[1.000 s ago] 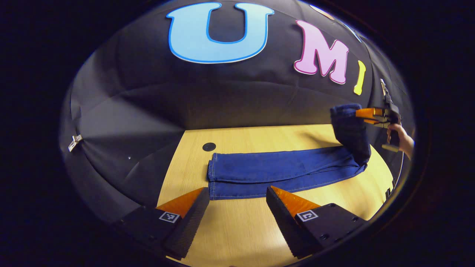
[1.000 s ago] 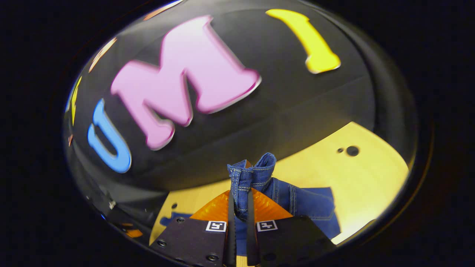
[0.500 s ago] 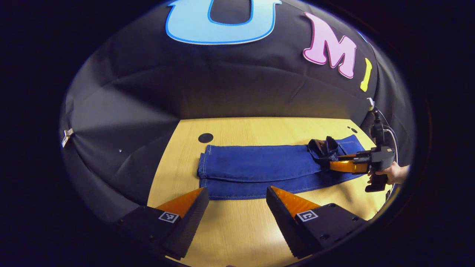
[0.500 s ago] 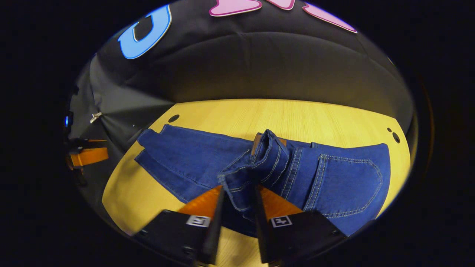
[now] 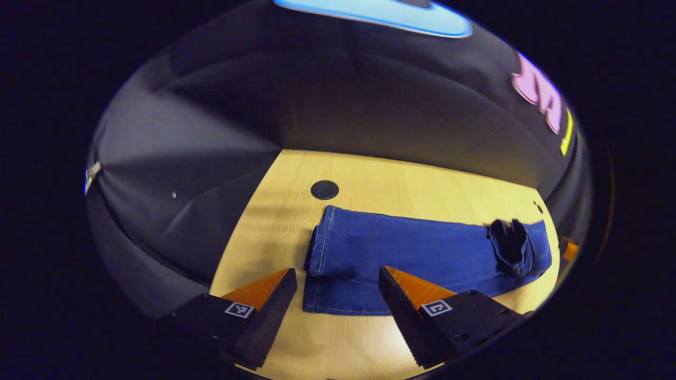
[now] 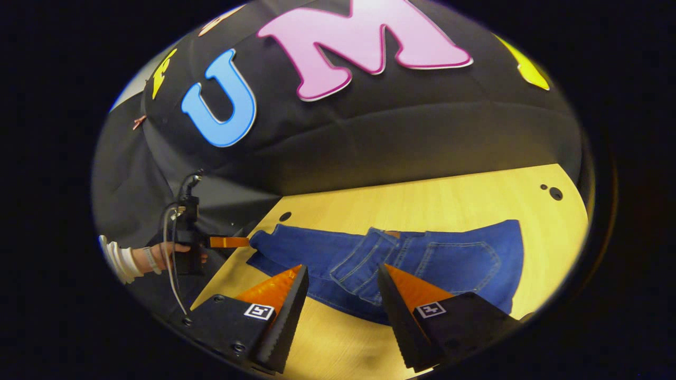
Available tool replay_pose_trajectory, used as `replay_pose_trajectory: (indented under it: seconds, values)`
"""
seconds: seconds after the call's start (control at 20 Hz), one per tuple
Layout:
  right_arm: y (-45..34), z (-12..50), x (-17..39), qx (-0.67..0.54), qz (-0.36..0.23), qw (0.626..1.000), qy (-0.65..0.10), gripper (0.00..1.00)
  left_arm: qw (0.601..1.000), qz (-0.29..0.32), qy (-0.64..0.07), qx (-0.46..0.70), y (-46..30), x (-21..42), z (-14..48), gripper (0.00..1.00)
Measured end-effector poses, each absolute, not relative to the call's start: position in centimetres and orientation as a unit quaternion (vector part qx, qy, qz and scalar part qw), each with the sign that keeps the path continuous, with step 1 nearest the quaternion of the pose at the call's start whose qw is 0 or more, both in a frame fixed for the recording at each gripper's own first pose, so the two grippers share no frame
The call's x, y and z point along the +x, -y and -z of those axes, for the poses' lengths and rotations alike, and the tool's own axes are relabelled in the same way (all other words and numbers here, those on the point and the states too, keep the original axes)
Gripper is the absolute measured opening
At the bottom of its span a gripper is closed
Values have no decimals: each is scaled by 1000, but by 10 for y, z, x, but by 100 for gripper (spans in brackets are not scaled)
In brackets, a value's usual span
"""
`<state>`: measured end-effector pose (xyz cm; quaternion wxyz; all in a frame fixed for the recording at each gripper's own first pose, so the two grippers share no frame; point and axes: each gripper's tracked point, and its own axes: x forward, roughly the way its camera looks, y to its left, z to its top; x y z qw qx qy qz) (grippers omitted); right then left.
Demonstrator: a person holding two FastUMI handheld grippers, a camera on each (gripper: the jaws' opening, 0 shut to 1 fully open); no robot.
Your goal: Grasp the waist and the cuffs of the jeans and fold them to make the two legs overlap; first hold the waist and fold one-third of the jeans toward the cuffs, then hold the cuffs and fold the remaining one-third in the same direction to finish folding.
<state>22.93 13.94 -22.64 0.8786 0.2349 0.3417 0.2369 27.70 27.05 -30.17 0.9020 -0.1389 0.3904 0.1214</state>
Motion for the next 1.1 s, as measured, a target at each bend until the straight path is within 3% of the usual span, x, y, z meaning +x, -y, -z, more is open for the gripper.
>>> replay_pose_trajectory:
  seconds: [0.15, 0.4, 0.45, 0.55, 0.65, 0.75, 0.8, 1.0, 1.1]
  values:
    - [-110, 230, 223, 240, -212, 882, -345, 81, 869, -133, -431, -202, -279, 292, 316, 96]
    - [-87, 241, 222, 242, -196, 883, -353, 81, 812, -139, -546, -150, -275, 283, 366, 97]
    - [-85, 240, 223, 242, -196, 883, -352, 82, 828, -131, -527, -137, -276, 299, 366, 97]
    - [-84, 240, 223, 249, -196, 880, -354, 81, 824, -111, -541, -125, -270, 291, 368, 93]
    - [-86, 242, 224, 258, -195, 875, -361, 81, 825, -90, -537, -148, -258, 296, 366, 77]
    - [-89, 235, 228, 263, -199, 874, -356, 82, 824, -94, -532, -171, -253, 299, 367, 34]
    - [-89, 231, 228, 261, -205, 875, -352, 81, 821, -97, -533, -178, -253, 299, 365, 25]
    - [-89, 224, 229, 257, -216, 876, -346, 81, 814, -97, -533, -212, -245, 295, 354, 12]
    - [-91, 218, 231, 259, -211, 878, -343, 82, 820, -79, -517, -233, -233, 298, 335, 13]
